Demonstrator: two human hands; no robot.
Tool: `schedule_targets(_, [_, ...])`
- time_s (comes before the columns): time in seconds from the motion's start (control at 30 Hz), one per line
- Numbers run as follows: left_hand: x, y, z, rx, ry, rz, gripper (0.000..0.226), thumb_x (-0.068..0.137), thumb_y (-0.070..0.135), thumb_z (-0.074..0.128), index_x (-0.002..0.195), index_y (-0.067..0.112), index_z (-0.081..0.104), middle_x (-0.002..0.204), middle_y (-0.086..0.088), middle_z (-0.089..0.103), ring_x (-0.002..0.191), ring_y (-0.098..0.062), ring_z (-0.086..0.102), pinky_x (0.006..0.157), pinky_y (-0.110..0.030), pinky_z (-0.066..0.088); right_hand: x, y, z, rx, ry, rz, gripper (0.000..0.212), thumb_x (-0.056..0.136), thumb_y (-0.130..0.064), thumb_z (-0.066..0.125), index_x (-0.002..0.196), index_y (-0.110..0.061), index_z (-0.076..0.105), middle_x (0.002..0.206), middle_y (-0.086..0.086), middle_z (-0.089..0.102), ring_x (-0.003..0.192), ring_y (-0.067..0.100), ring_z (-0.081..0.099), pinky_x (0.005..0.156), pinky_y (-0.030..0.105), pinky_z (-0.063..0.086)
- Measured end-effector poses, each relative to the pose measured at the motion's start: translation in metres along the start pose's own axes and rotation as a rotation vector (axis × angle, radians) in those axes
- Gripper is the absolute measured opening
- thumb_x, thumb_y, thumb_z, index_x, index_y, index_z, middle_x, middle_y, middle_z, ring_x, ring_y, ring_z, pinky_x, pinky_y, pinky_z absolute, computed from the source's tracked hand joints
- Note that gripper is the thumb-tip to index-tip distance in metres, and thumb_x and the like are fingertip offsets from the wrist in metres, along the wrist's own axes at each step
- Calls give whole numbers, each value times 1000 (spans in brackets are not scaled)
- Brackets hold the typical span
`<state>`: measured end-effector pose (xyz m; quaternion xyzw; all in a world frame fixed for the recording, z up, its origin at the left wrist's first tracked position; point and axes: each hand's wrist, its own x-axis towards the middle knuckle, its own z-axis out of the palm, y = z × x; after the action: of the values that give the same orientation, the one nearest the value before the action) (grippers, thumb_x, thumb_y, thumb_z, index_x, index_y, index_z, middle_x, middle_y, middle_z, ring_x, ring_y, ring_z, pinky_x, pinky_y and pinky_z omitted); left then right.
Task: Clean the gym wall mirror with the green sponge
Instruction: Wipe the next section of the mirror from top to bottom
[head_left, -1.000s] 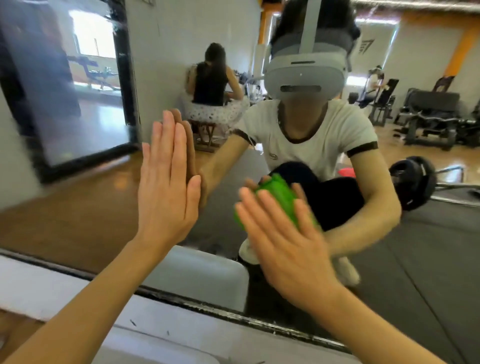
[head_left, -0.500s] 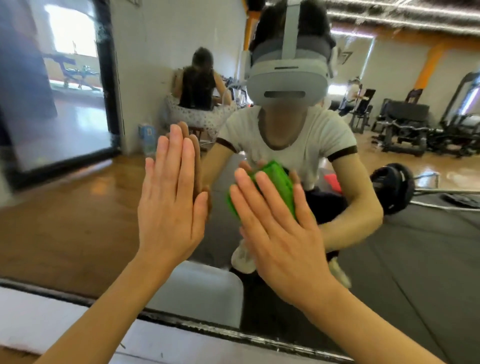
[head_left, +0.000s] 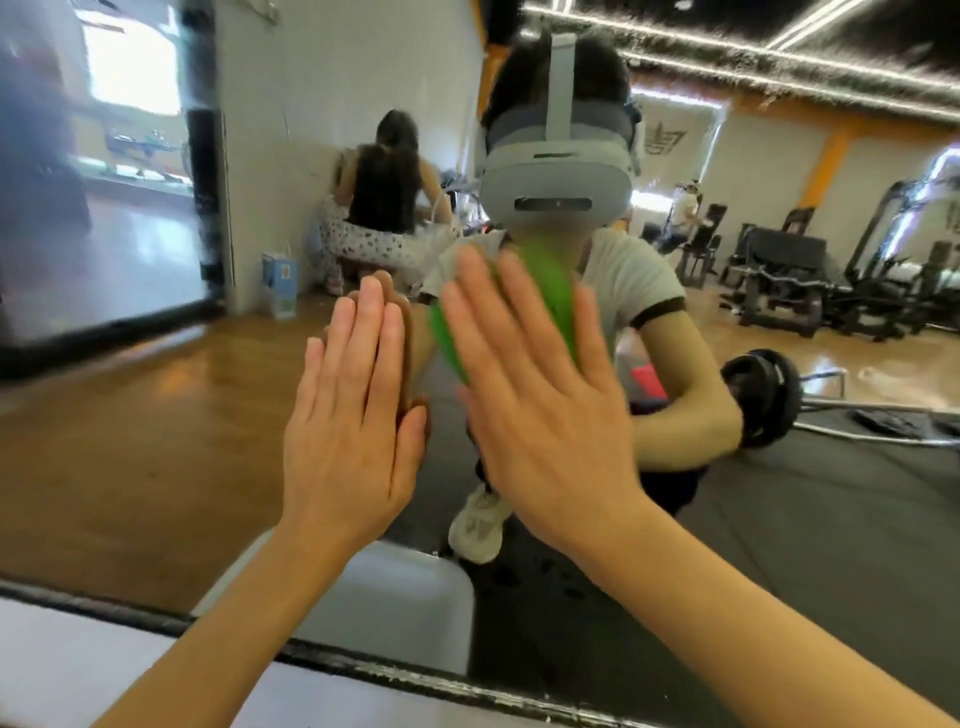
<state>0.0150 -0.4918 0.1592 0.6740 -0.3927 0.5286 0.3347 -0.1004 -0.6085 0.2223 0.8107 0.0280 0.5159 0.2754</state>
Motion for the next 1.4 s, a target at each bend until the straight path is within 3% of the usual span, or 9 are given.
schedule_targets(0.13, [0, -1, 0, 9, 1, 14, 63, 108, 34, 23, 162, 12, -1, 167, 2, -6, 156, -15, -6, 127, -35, -2, 2, 29, -10, -40, -12, -105, 60, 106, -22, 39, 159, -11, 12, 167, 7, 17, 155, 22, 9, 124, 44, -2])
schedule_targets(0.23, [1, 2, 0, 32, 12, -7, 60, 107, 30, 26, 158, 1, 13, 165, -4, 3, 156, -16, -5, 127, -35, 0, -43, 80, -39, -93, -36, 84, 61, 108, -27, 36, 159, -8, 9, 166, 9, 14, 154, 18, -7, 125, 43, -8])
schedule_targets(0.33, [2, 4, -2, 27, 9, -20, 60, 106, 28, 28, 157, 0, 15, 165, -4, 4, 156, -15, -5, 127, -34, 0, -33, 73, -40, -56, -5, 177, 56, 108, -24, 36, 157, -4, 18, 164, 16, 22, 153, 21, -1, 124, 44, -9])
schedule_targets(0.5, [-16, -3, -9, -33, -37, -74, 65, 103, 25, 35, 159, 6, 10, 167, 0, -2, 156, -15, -4, 127, -33, -3, 73, -10, 0, -31, 102, -24, 52, 107, -24, 33, 156, -8, 32, 162, 12, 32, 152, 26, 23, 123, 42, 0])
schedule_targets(0.6, [-39, -8, -10, -34, -63, -105, 66, 104, 25, 33, 161, 11, 4, 169, 4, -11, 157, -17, -4, 127, -33, -3, 65, 12, -1, -93, 71, -134, 50, 110, -24, 31, 157, -9, 28, 163, 10, 30, 151, 27, 27, 123, 42, 4])
schedule_targets(0.7, [-43, -4, -3, -50, -39, -124, 63, 103, 24, 32, 159, 6, 9, 167, 1, -4, 156, -17, -5, 127, -35, -2, 28, 58, -23, -99, 72, 4, 52, 111, -26, 30, 157, -4, 25, 162, 19, 27, 149, 38, 22, 121, 44, -4])
schedule_targets(0.83, [-43, -4, 2, -48, -2, -144, 61, 103, 23, 31, 156, 3, 12, 165, -8, 5, 156, -16, -5, 127, -37, 1, 23, 44, -18, -27, 135, 171, 51, 110, -23, 33, 154, 2, 28, 159, 25, 30, 146, 44, 23, 119, 60, 8])
schedule_targets(1.17, [-44, -8, 1, -31, 3, -118, 60, 103, 21, 33, 155, -1, 14, 162, -20, 11, 155, -15, -6, 127, -38, 2, -150, -19, 17, -151, -294, -388, 89, 88, -26, 51, 161, -9, 3, 169, 6, -8, 156, 21, -7, 125, 41, -7])
schedule_targets(1.4, [-44, -7, 2, -26, 19, -126, 59, 103, 22, 33, 154, -1, 15, 161, -19, 12, 154, -15, -6, 127, -38, 2, 25, -8, 14, -35, 178, 7, 48, 109, -23, 38, 154, -6, 36, 158, 15, 38, 148, 30, 30, 123, 47, 4])
